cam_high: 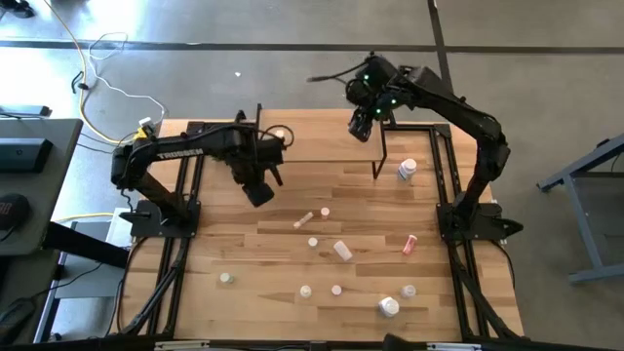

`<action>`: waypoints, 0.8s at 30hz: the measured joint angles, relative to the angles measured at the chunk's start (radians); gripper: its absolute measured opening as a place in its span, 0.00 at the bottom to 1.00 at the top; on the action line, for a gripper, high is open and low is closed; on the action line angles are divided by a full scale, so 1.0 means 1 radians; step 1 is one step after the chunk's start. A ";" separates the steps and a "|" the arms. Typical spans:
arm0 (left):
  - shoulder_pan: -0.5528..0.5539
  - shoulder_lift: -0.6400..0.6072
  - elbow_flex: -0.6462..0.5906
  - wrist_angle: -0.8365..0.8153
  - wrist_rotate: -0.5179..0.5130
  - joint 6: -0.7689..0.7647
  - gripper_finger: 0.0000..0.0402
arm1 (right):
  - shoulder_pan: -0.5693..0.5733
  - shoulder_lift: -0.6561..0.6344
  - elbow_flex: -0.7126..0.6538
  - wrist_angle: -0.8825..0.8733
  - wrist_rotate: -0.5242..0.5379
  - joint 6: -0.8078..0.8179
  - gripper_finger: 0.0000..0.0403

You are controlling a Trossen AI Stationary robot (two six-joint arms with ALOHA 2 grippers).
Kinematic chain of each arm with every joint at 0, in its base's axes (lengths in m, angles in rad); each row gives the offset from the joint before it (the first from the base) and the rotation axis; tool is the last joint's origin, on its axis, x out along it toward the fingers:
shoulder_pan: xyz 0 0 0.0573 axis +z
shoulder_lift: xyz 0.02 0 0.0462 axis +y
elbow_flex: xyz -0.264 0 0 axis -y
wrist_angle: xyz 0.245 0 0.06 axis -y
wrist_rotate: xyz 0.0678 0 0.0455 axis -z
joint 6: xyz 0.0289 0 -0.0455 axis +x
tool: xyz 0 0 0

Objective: Pick and place medicine bottles onto shelf by color
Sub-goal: Put the white yellow pill bottle on the shelf

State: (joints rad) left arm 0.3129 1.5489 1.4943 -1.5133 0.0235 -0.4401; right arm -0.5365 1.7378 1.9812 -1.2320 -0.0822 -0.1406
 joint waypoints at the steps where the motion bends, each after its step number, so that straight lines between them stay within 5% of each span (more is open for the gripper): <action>1: -0.008 -0.009 -0.014 0.001 0.000 -0.004 0.16 | 0.014 0.000 0.000 0.000 0.000 -0.001 0.48; 15: -0.113 -0.267 -0.231 0.139 -0.001 -0.131 0.07 | 0.229 0.003 0.000 -0.011 -0.103 -0.025 0.48; 24: -0.160 -0.343 -0.363 0.417 -0.004 -0.133 0.05 | 0.348 0.011 0.000 0.002 0.010 0.146 0.48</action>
State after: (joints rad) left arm 0.1527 1.2060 1.1315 -1.0961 0.0193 -0.5734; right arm -0.1886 1.7485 1.9808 -1.2301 -0.0725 0.0051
